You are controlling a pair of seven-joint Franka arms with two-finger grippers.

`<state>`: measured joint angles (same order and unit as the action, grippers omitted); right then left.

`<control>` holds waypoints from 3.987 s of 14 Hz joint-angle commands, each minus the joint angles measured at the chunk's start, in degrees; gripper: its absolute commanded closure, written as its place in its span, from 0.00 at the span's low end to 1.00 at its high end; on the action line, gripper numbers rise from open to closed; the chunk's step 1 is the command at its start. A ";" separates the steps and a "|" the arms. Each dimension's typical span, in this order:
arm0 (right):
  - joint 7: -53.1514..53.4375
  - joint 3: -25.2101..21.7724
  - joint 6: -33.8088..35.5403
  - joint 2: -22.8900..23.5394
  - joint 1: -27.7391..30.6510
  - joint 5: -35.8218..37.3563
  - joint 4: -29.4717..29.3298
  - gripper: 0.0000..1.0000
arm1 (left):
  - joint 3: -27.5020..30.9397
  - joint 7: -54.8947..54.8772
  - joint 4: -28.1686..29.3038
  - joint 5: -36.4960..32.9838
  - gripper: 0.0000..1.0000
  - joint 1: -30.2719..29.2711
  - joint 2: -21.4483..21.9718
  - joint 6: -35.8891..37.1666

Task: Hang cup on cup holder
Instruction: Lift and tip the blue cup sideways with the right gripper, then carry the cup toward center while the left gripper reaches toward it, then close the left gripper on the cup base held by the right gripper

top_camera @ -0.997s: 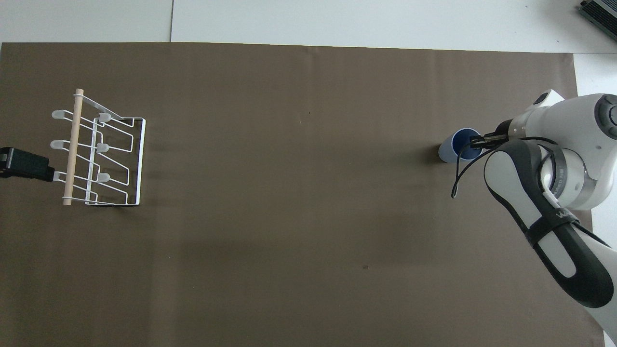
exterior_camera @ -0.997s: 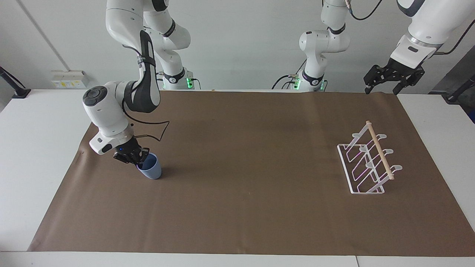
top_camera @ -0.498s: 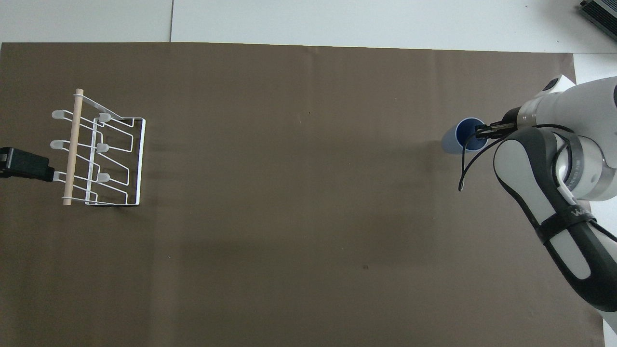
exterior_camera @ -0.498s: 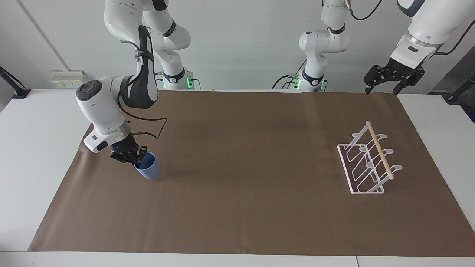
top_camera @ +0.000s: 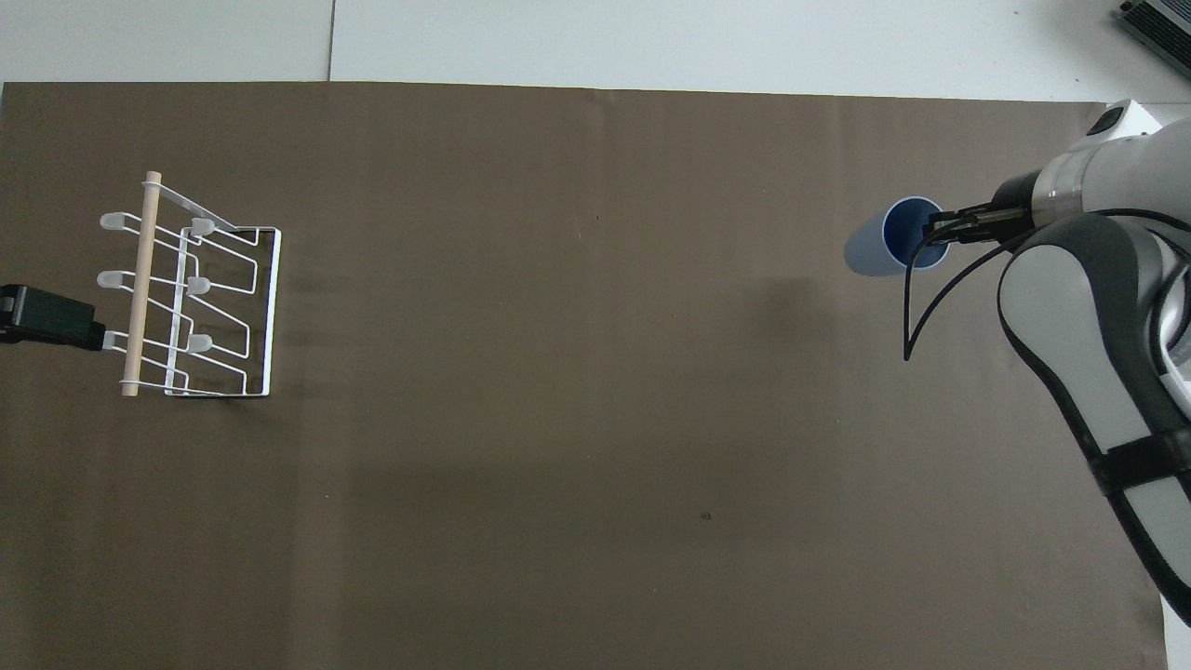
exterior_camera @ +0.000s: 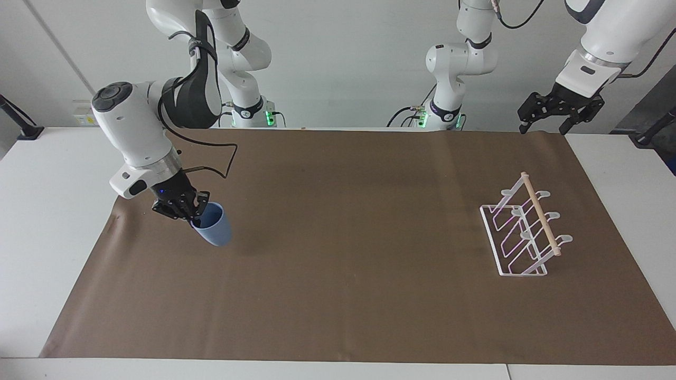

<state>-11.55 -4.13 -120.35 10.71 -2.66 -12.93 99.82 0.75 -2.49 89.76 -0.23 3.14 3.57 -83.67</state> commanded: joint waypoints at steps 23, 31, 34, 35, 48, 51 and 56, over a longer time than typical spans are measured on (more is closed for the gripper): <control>0.82 6.68 6.62 -3.77 0.46 -60.26 1.69 1.00 | -1.97 50.09 0.59 19.11 0.00 4.06 -3.65 -10.35; 3.63 6.68 3.65 -5.18 -1.55 -76.96 6.69 1.00 | -5.32 81.30 -1.50 32.39 0.00 8.46 -7.60 -22.06; 4.08 6.76 1.79 -5.00 -3.14 -81.90 7.49 1.00 | -8.91 94.82 -6.16 32.31 0.00 8.37 -11.37 -23.99; 4.25 6.76 1.35 -5.00 -3.31 -81.99 7.58 1.00 | -9.79 98.52 -7.74 32.31 0.00 8.46 -12.43 -23.73; 3.73 6.76 1.52 -5.00 -6.57 -78.65 7.58 1.00 | -14.90 116.05 -18.48 32.40 0.00 11.10 -22.37 -26.10; 3.73 6.76 1.52 -5.00 -6.57 -78.65 7.58 1.00 | -15.08 116.31 -18.48 32.22 0.00 11.27 -22.37 -27.94; 3.73 6.76 1.52 -5.00 -6.57 -78.12 7.58 1.00 | -14.99 117.19 -18.30 32.05 0.00 11.97 -22.46 -31.28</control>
<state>-6.88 2.41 -118.24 7.19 -9.34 -92.26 105.92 -14.53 113.10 72.75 31.41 14.08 -18.09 -113.66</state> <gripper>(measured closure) 0.956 0.000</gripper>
